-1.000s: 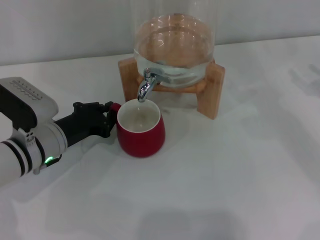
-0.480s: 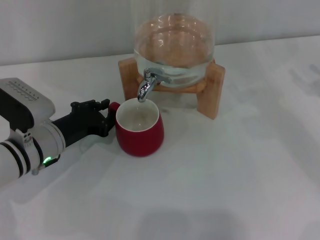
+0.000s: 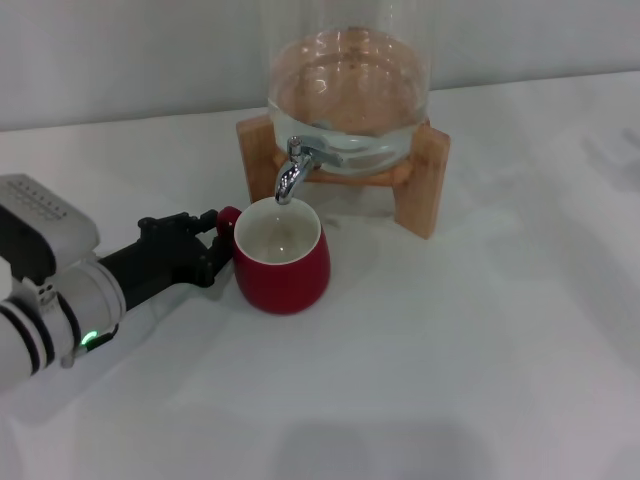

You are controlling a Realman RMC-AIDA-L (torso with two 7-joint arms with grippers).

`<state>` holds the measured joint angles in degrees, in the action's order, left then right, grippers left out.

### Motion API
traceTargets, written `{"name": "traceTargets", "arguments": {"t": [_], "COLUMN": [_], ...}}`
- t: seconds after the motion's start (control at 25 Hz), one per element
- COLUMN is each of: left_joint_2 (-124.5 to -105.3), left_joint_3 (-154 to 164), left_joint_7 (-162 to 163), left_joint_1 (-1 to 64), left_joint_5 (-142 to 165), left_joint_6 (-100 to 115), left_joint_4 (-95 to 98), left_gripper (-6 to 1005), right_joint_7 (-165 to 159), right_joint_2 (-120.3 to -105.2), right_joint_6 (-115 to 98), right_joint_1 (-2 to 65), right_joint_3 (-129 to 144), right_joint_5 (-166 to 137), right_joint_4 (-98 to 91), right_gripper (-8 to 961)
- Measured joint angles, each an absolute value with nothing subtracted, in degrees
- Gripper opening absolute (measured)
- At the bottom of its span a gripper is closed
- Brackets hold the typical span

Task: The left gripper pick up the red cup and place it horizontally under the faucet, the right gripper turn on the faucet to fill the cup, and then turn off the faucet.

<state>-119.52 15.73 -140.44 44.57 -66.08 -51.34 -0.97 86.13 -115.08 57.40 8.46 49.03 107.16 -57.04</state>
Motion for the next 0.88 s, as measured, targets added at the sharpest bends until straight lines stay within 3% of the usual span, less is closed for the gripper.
{"name": "traceTargets", "arguments": {"t": [0.6, 0.88], "left_joint_2": [-119.41, -119.44], "left_joint_3": [15.6, 15.7], "left_joint_7": [-140.0, -140.0], "left_joint_1": [39.5, 34.2], "left_joint_5": [-69.5, -73.8], "left_joint_6": [-57.2, -68.2], "left_joint_4": [1.7, 5.5], "left_gripper": [337, 337], "right_joint_7": [86.4, 86.4], "right_joint_2": [-115.04, -115.00], "right_joint_6": [57.4, 57.5], "right_joint_1": [8.4, 8.3], "right_joint_3": [49.0, 49.0], "right_joint_5": [107.2, 107.7], "right_joint_4": [-57.0, -57.0], "right_gripper": [749, 748]}}
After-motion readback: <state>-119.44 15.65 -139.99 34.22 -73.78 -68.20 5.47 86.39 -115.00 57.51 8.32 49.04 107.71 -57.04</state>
